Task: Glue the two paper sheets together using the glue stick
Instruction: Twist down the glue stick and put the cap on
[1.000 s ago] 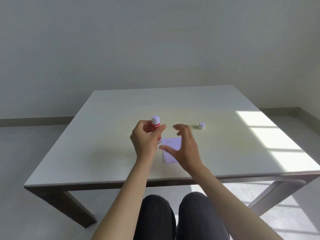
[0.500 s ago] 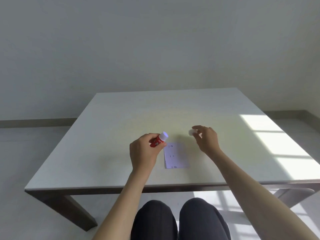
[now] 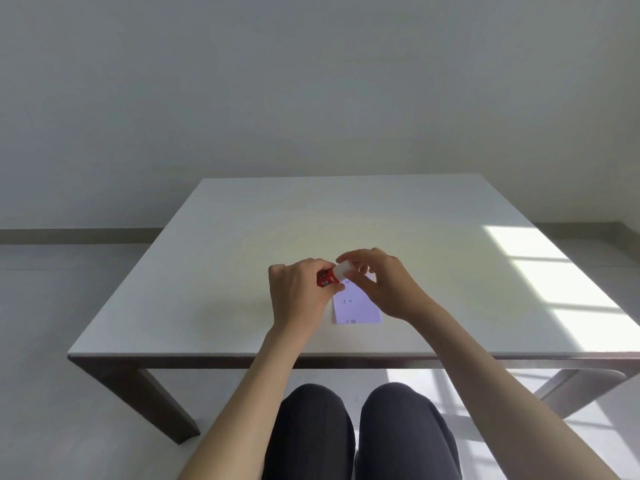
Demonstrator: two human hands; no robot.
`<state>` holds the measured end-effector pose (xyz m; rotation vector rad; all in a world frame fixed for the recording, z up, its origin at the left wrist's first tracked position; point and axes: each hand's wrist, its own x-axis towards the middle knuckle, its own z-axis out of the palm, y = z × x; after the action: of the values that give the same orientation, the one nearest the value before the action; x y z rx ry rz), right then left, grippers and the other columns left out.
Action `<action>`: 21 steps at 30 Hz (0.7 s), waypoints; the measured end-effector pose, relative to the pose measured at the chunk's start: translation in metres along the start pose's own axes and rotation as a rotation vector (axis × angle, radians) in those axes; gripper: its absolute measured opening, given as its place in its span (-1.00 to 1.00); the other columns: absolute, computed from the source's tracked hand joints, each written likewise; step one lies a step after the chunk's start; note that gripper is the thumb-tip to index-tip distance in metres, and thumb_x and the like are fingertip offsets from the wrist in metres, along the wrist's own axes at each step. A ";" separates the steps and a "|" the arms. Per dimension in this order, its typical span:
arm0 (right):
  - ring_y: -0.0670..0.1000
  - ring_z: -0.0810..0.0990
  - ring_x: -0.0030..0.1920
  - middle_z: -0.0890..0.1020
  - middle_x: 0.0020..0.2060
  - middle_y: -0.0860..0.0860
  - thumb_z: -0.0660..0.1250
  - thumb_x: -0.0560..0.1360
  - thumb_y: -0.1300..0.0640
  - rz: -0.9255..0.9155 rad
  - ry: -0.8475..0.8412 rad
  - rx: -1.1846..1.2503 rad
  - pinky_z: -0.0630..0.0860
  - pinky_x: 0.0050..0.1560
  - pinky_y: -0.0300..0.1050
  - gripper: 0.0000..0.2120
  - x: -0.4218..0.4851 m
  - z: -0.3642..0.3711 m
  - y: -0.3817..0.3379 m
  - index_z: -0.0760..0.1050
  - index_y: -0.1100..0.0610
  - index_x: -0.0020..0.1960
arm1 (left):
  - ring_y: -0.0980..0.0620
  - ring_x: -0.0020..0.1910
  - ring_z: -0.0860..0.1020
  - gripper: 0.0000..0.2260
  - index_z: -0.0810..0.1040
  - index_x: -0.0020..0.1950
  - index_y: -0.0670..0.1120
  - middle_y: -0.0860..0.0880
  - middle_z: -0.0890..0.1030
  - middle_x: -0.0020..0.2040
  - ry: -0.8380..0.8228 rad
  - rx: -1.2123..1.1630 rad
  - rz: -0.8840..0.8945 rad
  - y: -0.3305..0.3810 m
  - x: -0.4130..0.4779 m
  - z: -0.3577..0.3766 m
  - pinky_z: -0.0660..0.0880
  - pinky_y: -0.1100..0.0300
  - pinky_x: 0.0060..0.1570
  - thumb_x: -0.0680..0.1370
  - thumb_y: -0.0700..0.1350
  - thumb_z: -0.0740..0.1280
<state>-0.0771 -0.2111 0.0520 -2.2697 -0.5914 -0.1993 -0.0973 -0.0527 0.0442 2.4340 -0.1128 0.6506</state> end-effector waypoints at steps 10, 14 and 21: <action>-0.02 0.46 -0.35 0.55 -0.32 0.02 0.22 0.58 0.03 0.068 0.036 0.032 0.39 -0.31 -0.24 -0.82 -0.002 -0.001 -0.007 0.48 0.14 0.01 | 0.05 -0.20 0.59 -0.77 0.64 -0.14 0.03 0.10 0.69 -0.20 0.013 0.084 0.050 0.001 0.004 -0.004 0.18 0.14 -0.13 0.34 0.14 0.48; 0.08 0.36 -0.43 0.53 -0.46 0.20 0.11 0.56 -0.20 0.284 0.140 -0.196 0.32 -0.33 -0.09 -0.38 0.001 0.005 -0.003 0.43 0.33 -0.35 | 0.05 -0.23 0.62 -0.78 0.64 -0.19 0.02 0.09 0.70 -0.24 -0.068 0.015 -0.001 0.001 0.005 0.003 0.31 0.17 -0.12 0.31 0.12 0.50; -0.05 0.43 -0.48 0.40 -0.63 -0.10 0.05 0.60 -0.15 0.329 0.123 -0.016 0.40 -0.29 -0.09 -0.48 -0.036 -0.005 0.016 0.57 0.10 -0.32 | -0.01 -0.20 0.55 -0.71 0.54 -0.15 -0.16 0.01 0.67 -0.19 0.079 -0.248 -0.396 -0.032 0.064 0.016 0.33 0.20 -0.22 0.31 -0.01 0.50</action>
<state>-0.1009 -0.2375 0.0335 -2.3118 -0.1490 -0.1786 -0.0270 -0.0312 0.0461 2.1046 0.2970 0.5163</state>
